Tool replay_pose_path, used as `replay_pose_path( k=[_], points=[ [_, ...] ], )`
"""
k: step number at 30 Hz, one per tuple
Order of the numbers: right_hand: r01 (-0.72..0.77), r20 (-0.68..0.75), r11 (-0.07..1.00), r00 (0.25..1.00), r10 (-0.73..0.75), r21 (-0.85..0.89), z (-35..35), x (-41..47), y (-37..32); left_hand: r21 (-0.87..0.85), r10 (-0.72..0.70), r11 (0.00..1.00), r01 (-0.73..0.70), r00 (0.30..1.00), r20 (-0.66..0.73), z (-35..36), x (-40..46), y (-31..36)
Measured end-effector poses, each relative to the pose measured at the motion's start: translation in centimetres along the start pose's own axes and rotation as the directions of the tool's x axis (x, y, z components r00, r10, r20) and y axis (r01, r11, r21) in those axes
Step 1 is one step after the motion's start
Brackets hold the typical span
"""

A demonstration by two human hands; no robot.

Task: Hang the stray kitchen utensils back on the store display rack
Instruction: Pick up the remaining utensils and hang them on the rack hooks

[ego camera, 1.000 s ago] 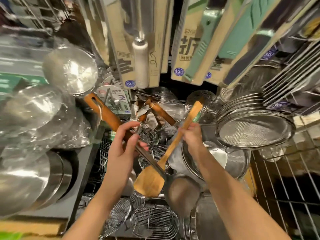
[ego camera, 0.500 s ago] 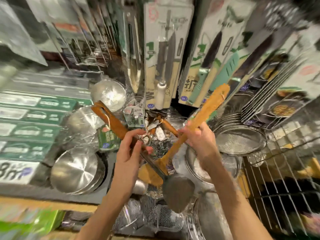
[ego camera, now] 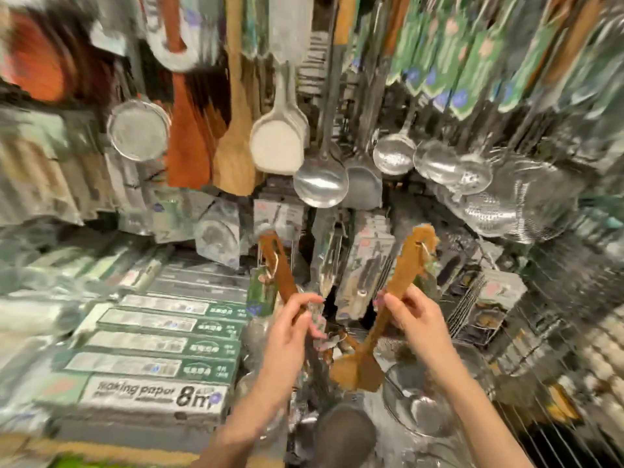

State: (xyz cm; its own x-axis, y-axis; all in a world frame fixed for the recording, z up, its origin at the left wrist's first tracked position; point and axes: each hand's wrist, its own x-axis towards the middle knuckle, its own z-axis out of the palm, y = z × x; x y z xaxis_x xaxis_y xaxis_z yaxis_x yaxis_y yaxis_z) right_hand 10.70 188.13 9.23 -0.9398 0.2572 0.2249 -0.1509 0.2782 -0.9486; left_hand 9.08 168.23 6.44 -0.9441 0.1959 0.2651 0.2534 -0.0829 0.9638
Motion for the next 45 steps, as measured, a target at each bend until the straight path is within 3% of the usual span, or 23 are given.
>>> replay_pose_path(
  k=[7,16,21,31,45],
  points=[
    [0.122,-0.079,0.99,0.99,-0.117,0.067,7.8,-0.9,-10.1,0.002,0.101,0.995,-0.101,0.994,-0.036,-8.7,1.2,9.4],
    [0.207,-0.061,0.959,0.978,-0.199,0.194,16.1,5.8,-19.4,-0.038,0.141,0.988,-0.147,0.98,-0.141,-17.6,5.8,15.6],
    [0.255,-0.092,0.953,0.966,-0.243,0.162,20.2,9.5,-23.7,-0.019,0.236,0.971,-0.24,0.963,-0.127,-21.4,9.4,18.6],
    [0.278,-0.23,0.96,0.934,-0.274,-0.018,22.7,14.3,-30.6,-0.056,0.276,0.961,-0.271,0.956,0.097,-22.7,14.8,22.7],
    [0.24,-0.292,0.97,0.93,-0.221,0.029,22.5,20.1,-30.7,-0.111,0.288,0.953,-0.281,0.956,0.055,-22.3,19.6,22.9]
  ],
)
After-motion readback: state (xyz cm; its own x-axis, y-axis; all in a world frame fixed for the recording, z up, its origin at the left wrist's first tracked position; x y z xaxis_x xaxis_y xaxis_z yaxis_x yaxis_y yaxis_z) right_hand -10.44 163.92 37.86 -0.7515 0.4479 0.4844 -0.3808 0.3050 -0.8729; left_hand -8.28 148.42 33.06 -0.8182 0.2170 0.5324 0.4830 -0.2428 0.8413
